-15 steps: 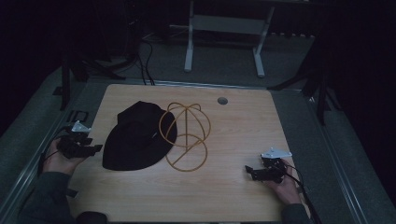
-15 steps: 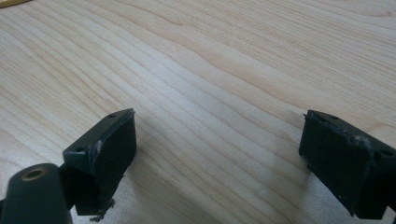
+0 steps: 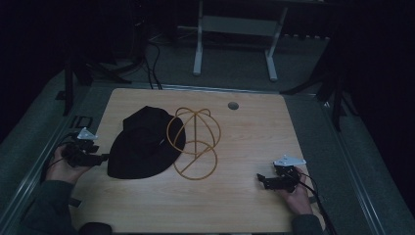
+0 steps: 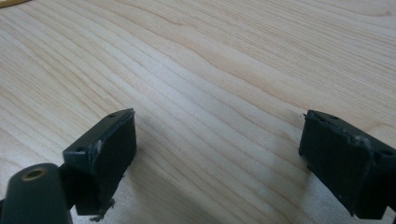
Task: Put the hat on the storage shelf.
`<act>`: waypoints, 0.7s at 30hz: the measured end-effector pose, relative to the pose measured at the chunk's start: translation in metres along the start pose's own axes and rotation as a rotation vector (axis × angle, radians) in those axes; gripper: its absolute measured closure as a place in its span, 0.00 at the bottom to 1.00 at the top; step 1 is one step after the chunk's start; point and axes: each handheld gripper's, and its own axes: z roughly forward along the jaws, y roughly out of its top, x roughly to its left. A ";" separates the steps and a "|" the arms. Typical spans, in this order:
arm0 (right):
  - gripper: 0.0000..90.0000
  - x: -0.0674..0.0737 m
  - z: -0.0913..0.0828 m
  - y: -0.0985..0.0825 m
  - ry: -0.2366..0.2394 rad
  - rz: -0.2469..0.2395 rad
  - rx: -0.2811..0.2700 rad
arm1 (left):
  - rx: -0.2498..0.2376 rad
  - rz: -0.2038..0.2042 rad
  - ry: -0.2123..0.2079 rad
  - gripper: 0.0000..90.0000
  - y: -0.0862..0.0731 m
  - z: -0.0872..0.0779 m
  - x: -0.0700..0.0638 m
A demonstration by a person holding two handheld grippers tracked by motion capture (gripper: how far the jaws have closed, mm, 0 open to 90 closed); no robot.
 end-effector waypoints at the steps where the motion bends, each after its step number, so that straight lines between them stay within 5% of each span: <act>1: 0.12 0.000 0.000 0.000 -0.001 0.000 -0.001 | 0.003 -0.001 -0.005 0.51 0.000 -0.001 -0.001; 21: 0.12 0.000 0.000 0.000 -0.001 0.001 -0.001 | 0.069 0.022 -0.047 0.62 0.012 -0.019 -0.011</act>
